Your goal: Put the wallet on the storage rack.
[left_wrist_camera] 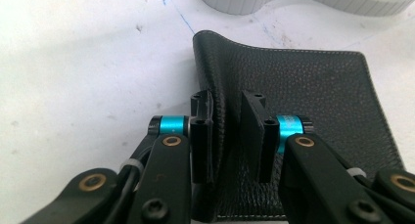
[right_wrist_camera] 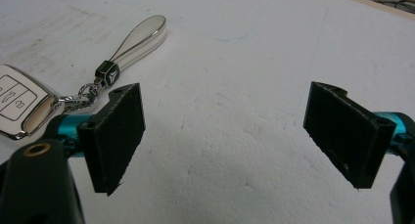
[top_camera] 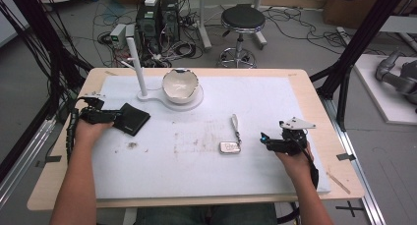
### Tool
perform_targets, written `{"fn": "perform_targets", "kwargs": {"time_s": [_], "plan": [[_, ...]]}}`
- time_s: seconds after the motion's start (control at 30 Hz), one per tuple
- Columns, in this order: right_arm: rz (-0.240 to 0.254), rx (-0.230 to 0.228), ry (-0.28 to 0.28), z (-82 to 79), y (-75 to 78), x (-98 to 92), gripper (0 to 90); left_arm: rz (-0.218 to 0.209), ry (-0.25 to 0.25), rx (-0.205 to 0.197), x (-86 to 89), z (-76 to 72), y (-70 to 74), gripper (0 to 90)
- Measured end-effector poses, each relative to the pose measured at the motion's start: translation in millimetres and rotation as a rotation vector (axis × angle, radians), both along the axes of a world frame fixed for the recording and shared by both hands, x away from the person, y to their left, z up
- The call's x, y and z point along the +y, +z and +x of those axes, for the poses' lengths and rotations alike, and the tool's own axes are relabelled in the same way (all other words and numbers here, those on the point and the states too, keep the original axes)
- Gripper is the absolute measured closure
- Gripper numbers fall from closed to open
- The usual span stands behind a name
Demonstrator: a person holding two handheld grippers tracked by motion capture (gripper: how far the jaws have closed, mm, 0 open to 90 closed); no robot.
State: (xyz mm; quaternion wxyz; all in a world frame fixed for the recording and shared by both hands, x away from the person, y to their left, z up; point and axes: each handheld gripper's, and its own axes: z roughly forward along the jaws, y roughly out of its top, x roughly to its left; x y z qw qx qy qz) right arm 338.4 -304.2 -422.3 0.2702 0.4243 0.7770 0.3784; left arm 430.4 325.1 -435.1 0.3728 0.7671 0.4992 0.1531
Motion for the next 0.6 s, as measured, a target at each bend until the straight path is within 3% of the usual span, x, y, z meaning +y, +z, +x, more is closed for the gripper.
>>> {"fn": "perform_targets", "kwargs": {"time_s": [0.07,0.2,0.4,0.6], "plan": [[0.0,-0.001,-0.001,-0.4,0.4,0.0,15.6,0.03,-0.002,-0.008,-2.7,-0.9,2.1,78.6],[0.0,-0.004,0.001,-0.1,0.7,0.1,15.6,0.031,-0.005,-0.037,-4.1,-3.8,8.4,81.3],[0.003,-0.004,0.001,0.2,0.7,0.1,15.6,-0.006,-0.01,-0.091,-3.4,-12.1,23.1,81.8],[0.007,-0.002,0.007,1.7,0.4,1.3,15.6,0.01,-0.066,-0.165,-13.7,-20.2,60.1,82.1]]}}
